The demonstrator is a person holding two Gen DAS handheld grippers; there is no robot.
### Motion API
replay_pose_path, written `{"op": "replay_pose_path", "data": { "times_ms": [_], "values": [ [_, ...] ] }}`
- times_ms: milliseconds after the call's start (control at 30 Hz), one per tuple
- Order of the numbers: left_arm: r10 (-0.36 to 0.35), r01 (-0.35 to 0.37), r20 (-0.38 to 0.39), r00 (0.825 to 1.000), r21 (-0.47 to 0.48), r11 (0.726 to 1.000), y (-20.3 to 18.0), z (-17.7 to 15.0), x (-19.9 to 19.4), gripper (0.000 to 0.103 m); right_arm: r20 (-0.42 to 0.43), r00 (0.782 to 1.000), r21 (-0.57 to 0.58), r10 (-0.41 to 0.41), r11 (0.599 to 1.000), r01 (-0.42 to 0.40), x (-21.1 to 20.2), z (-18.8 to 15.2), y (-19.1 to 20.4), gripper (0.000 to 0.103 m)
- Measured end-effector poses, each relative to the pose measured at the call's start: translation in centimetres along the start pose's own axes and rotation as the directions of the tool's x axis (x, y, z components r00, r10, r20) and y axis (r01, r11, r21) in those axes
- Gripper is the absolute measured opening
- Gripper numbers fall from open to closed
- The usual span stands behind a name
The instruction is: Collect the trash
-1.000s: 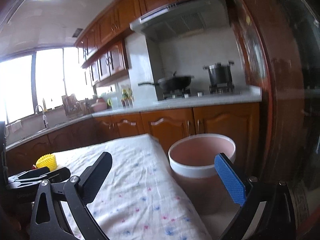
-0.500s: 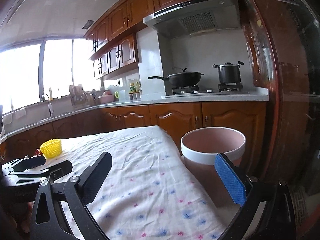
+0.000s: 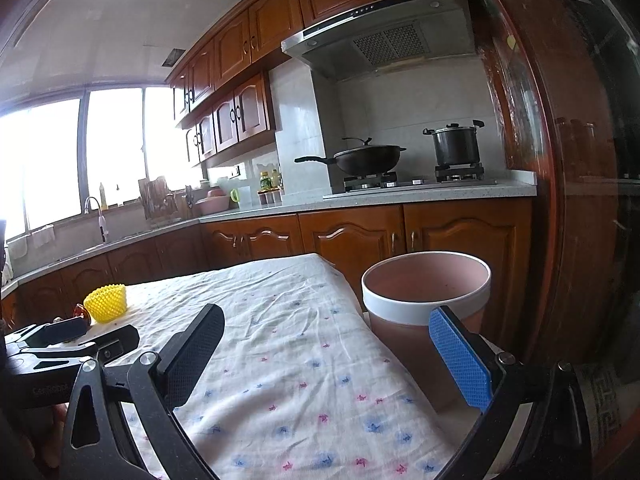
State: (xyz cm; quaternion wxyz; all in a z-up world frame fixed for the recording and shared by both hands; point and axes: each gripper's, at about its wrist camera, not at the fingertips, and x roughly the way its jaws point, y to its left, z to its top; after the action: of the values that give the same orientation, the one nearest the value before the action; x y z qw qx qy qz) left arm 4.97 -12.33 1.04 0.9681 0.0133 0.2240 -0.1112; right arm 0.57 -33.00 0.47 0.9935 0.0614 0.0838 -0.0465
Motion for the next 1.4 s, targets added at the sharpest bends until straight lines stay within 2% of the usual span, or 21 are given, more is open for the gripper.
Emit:
{"op": "replay_pose_path", "data": {
  "times_ms": [1400],
  "values": [
    [0.006, -0.007, 0.018, 1.0, 0.011, 1.0, -0.08, -0.18, -0.74, 0.103, -0.019, 1.0, 0.003, 0.019, 1.0, -0.019, 0.5, -0.38, 0.25, 0.103]
  ]
}}
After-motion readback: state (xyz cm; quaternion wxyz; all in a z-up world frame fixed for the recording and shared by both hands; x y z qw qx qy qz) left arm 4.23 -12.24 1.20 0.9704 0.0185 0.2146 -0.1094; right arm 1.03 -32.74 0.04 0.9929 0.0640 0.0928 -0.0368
